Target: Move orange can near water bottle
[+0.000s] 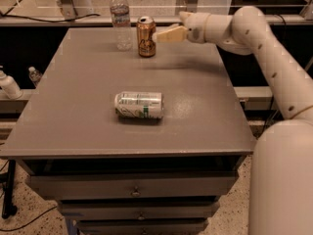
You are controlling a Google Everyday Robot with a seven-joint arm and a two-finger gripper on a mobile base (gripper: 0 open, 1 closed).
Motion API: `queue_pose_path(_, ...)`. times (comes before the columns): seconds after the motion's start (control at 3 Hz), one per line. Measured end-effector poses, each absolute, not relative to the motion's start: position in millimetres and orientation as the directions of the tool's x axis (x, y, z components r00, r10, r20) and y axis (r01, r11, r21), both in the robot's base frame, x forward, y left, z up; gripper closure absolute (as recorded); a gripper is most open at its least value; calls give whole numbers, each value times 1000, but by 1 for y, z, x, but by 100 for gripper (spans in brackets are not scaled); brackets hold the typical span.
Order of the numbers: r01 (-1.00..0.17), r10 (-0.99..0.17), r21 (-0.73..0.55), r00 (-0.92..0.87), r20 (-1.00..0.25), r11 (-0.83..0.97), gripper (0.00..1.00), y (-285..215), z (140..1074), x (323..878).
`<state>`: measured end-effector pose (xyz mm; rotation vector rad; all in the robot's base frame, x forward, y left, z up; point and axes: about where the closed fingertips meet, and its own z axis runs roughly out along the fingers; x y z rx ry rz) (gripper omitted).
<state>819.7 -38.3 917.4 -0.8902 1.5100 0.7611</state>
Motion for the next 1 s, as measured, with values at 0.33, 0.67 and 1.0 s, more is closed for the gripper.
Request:
queue_pose_path(0.33,-817,-142,-80,-2,-990,571,0,-96,945,807)
queue_pose_path(0.67,-748,-165,-149,54,-985,647,0,-160,981,787)
queue_pose_path(1.0,-748,-165,-149,54,-985,646,0,-160,981,787)
